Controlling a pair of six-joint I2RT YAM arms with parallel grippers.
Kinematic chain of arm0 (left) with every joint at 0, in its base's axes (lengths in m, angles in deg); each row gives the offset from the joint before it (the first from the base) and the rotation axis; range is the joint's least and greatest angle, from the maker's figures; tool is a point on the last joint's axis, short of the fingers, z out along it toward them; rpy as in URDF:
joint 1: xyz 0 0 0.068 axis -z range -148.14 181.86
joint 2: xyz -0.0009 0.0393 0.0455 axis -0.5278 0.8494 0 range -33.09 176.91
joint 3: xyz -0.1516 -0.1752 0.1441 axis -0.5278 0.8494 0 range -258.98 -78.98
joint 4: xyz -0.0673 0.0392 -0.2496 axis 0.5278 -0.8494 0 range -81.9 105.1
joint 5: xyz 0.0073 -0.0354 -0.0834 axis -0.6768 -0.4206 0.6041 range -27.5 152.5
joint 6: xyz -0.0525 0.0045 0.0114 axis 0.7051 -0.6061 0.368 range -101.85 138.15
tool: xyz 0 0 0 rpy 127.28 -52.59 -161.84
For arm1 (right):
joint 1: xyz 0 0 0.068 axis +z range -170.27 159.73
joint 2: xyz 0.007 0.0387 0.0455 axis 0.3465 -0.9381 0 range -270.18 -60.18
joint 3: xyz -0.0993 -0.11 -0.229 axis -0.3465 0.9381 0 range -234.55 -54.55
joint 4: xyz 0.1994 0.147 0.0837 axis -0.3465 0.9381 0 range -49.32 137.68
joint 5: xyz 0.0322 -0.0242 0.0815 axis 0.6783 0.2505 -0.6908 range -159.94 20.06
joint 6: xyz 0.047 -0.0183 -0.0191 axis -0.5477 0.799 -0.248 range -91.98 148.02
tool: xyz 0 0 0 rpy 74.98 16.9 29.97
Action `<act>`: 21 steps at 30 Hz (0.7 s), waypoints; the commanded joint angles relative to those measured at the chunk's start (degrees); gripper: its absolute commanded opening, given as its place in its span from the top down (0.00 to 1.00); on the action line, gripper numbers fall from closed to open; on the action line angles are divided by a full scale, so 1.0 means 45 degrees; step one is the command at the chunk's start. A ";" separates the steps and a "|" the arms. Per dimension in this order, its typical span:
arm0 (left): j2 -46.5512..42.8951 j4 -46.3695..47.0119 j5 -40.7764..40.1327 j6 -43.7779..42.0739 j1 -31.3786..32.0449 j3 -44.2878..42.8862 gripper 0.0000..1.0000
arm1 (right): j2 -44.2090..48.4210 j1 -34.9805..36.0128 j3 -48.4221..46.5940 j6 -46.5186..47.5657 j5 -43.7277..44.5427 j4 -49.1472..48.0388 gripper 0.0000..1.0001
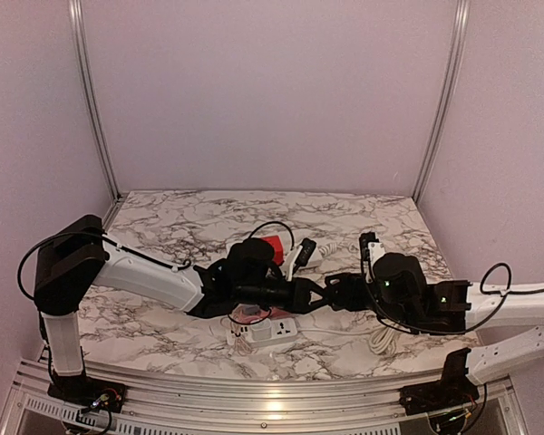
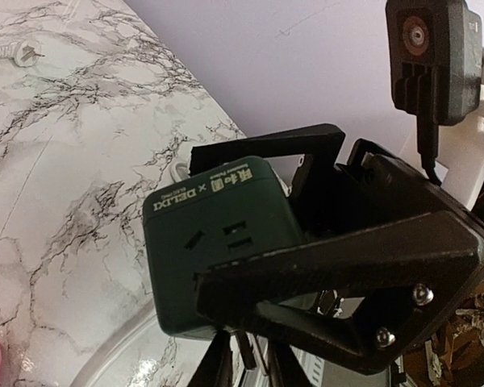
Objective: Insert the plug
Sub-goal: Pass from the right arm to the left
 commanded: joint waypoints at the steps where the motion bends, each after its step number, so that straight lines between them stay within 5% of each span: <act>1: 0.0205 0.0227 0.0060 -0.0022 -0.0089 -0.0333 0.90 | -0.0308 0.0579 -0.0727 0.0180 0.0627 -0.0474 0.82; 3: 0.0207 0.0243 0.0047 -0.0013 -0.0098 -0.0333 1.00 | -0.0424 0.0627 -0.0747 0.0168 0.0630 -0.0457 0.82; 10: 0.0097 0.0302 0.0076 -0.0043 -0.0098 -0.0220 1.00 | -0.0147 0.0643 -0.0666 0.0245 0.0489 -0.0599 0.77; 21: -0.0456 0.0890 0.0357 -0.0545 -0.0118 0.0484 1.00 | 0.2107 0.0618 -0.0781 0.1707 -0.0517 0.0239 0.10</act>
